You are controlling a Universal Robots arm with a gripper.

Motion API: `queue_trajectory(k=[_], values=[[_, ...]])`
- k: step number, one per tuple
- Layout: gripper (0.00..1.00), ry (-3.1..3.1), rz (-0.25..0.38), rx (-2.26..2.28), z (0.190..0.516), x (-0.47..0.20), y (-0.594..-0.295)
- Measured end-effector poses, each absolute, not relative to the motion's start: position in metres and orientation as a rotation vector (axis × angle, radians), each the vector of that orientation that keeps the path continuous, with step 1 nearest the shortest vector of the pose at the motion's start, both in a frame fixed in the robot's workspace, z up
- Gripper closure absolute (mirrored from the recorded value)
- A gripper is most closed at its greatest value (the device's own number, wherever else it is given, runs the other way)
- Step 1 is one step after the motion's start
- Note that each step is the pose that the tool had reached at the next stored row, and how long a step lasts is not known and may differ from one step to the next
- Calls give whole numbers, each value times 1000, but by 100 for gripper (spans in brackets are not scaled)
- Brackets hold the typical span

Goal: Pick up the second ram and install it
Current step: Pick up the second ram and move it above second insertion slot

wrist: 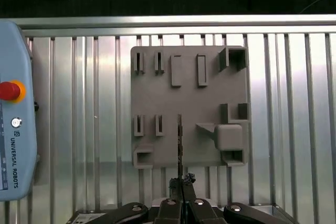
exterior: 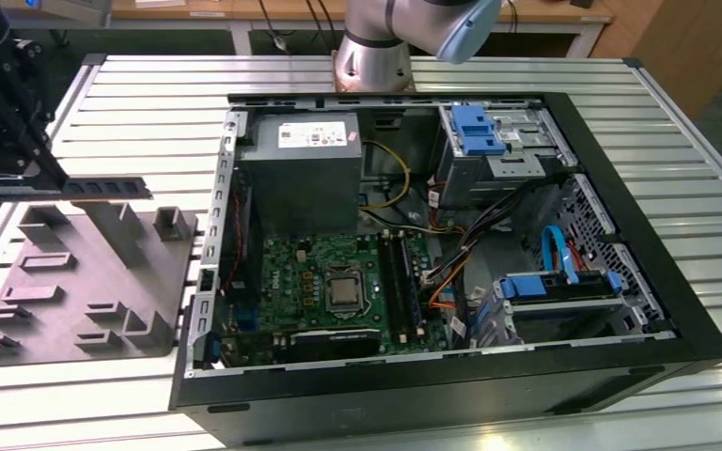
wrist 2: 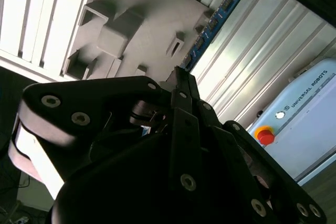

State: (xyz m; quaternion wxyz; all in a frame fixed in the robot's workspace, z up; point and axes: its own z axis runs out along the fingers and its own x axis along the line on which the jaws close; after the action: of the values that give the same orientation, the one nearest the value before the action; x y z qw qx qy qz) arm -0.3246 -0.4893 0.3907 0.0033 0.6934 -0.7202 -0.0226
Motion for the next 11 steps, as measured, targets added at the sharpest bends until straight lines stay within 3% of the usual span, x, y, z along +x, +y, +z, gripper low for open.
queue_trajectory(k=[11], values=[[88, -2258, -71, 2174, 391, -299, -486]])
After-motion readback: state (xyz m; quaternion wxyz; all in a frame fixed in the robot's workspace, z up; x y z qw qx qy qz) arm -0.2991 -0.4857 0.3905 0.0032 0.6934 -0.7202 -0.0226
